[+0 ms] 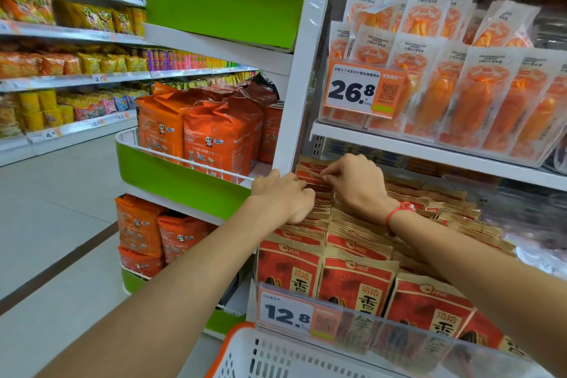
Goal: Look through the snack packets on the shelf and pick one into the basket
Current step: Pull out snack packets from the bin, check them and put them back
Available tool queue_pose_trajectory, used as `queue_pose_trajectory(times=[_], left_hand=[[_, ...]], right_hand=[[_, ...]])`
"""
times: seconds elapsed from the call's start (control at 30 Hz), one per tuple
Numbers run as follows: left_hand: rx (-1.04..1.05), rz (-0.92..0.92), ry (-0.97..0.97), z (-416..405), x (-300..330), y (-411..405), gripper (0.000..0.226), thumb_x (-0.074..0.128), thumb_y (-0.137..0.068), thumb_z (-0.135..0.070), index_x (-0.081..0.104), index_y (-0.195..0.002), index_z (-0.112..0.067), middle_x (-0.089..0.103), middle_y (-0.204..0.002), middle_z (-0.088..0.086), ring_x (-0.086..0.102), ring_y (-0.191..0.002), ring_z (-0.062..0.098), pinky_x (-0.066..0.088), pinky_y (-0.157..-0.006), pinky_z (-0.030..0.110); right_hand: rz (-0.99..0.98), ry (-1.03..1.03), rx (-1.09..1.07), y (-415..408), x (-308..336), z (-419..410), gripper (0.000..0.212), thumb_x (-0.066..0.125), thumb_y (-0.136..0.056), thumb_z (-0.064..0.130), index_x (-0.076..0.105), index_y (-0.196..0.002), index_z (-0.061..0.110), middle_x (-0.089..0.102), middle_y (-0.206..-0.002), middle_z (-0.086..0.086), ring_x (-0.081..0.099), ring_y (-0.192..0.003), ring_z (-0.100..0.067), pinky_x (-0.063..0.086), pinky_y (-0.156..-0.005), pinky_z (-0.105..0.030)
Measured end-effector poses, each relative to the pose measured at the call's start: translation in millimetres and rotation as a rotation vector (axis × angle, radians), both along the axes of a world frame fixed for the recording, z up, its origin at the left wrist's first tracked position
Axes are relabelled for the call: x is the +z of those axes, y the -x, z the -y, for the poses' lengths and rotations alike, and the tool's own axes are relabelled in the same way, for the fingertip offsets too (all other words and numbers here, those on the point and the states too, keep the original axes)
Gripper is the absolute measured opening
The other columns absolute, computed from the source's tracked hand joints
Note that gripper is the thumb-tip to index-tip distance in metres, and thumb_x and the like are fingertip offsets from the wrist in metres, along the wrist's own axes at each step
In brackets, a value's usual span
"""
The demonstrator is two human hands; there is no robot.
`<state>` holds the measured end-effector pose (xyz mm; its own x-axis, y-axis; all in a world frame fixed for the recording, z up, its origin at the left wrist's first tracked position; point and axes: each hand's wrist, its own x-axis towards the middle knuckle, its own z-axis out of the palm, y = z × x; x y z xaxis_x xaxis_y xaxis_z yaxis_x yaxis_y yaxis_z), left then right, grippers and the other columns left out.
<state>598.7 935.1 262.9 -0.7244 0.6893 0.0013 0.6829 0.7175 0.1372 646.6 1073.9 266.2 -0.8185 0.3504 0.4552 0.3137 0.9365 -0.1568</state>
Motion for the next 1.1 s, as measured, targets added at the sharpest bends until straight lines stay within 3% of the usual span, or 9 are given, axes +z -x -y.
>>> queue_pose_trajectory(times=[0.2,0.33,0.47,0.53,0.63,0.73,0.87,0.93,1.1], left_hand=[[-0.011,0.014,-0.017,-2,-4,5,0.052,0.017,-0.102,-0.033,0.026,-0.153,-0.024,0.023,-0.159,-0.004,0.021,-0.143,0.027,0.022,-0.114,0.045],[-0.003,0.059,-0.047,-1,-3,7,0.052,0.015,-0.103,-0.033,0.023,-0.154,-0.026,0.02,-0.161,-0.005,0.02,-0.144,0.027,0.021,-0.115,0.045],[0.017,0.231,-0.326,8,-2,10,0.046,0.03,-0.102,-0.032,0.043,-0.145,-0.025,0.049,-0.145,0.006,0.05,-0.125,0.03,0.042,-0.102,0.039],[0.064,0.21,-0.444,17,0,6,0.044,0.042,-0.1,-0.031,0.046,-0.143,-0.024,0.058,-0.136,0.005,0.059,-0.115,0.03,0.048,-0.094,0.036],[0.097,0.175,-0.598,33,7,-1,0.056,0.057,-0.095,-0.039,0.04,-0.145,-0.021,0.053,-0.141,-0.002,0.053,-0.125,0.024,0.045,-0.1,0.041],[0.013,0.272,-0.753,47,15,-15,0.068,0.064,-0.09,-0.042,0.035,-0.147,-0.018,0.047,-0.145,-0.002,0.049,-0.128,0.021,0.042,-0.104,0.044],[-0.088,0.308,-0.945,74,23,-44,0.063,0.065,-0.088,-0.039,0.041,-0.144,-0.022,0.05,-0.141,-0.005,0.049,-0.127,0.014,0.043,-0.105,0.041],[-0.139,0.332,-0.974,90,25,-59,0.053,0.063,-0.09,-0.038,0.046,-0.139,-0.027,0.053,-0.136,-0.011,0.051,-0.123,0.009,0.044,-0.102,0.035],[-0.21,0.453,-0.962,114,14,-100,0.043,0.06,-0.079,-0.048,0.064,-0.117,-0.03,0.067,-0.114,-0.019,0.062,-0.106,0.0,0.05,-0.095,0.03]], right_hand=[[-0.07,-0.143,0.146,-21,8,-3,0.02,0.061,-0.094,0.023,0.075,-0.109,0.024,0.075,-0.102,-0.003,0.068,-0.097,-0.03,0.054,-0.081,-0.043],[-0.166,-0.194,0.239,-38,17,0,0.017,0.064,-0.093,0.025,0.076,-0.104,0.024,0.077,-0.09,0.001,0.072,-0.083,-0.024,0.057,-0.069,-0.041],[-0.296,-0.185,0.237,-56,30,8,0.013,0.067,-0.091,0.023,0.078,-0.098,0.022,0.077,-0.088,0.003,0.072,-0.079,-0.02,0.057,-0.062,-0.036],[-0.376,-0.164,0.226,-65,36,12,0.013,0.066,-0.091,0.02,0.077,-0.099,0.018,0.076,-0.091,0.001,0.071,-0.078,-0.022,0.056,-0.062,-0.035],[-0.529,-0.094,0.241,-77,48,21,0.013,0.065,-0.093,0.018,0.075,-0.1,0.015,0.075,-0.094,0.0,0.069,-0.074,-0.021,0.056,-0.063,-0.036],[-0.673,-0.049,0.267,-92,60,33,0.013,0.064,-0.093,0.015,0.074,-0.101,0.012,0.072,-0.094,0.0,0.064,-0.078,-0.016,0.054,-0.067,-0.036],[-0.8,0.083,0.326,-116,74,54,0.014,0.062,-0.094,0.013,0.071,-0.103,0.009,0.066,-0.091,0.003,0.059,-0.081,-0.013,0.05,-0.073,-0.029],[-0.796,0.156,0.343,-130,81,65,0.011,0.06,-0.095,0.013,0.069,-0.101,0.01,0.063,-0.091,0.005,0.057,-0.08,-0.008,0.047,-0.074,-0.02],[-0.452,0.549,0.393,-155,71,89,0.013,0.058,-0.096,0.018,0.064,-0.086,0.024,0.064,-0.083,0.011,0.058,-0.073,0.002,0.045,-0.062,-0.011]])
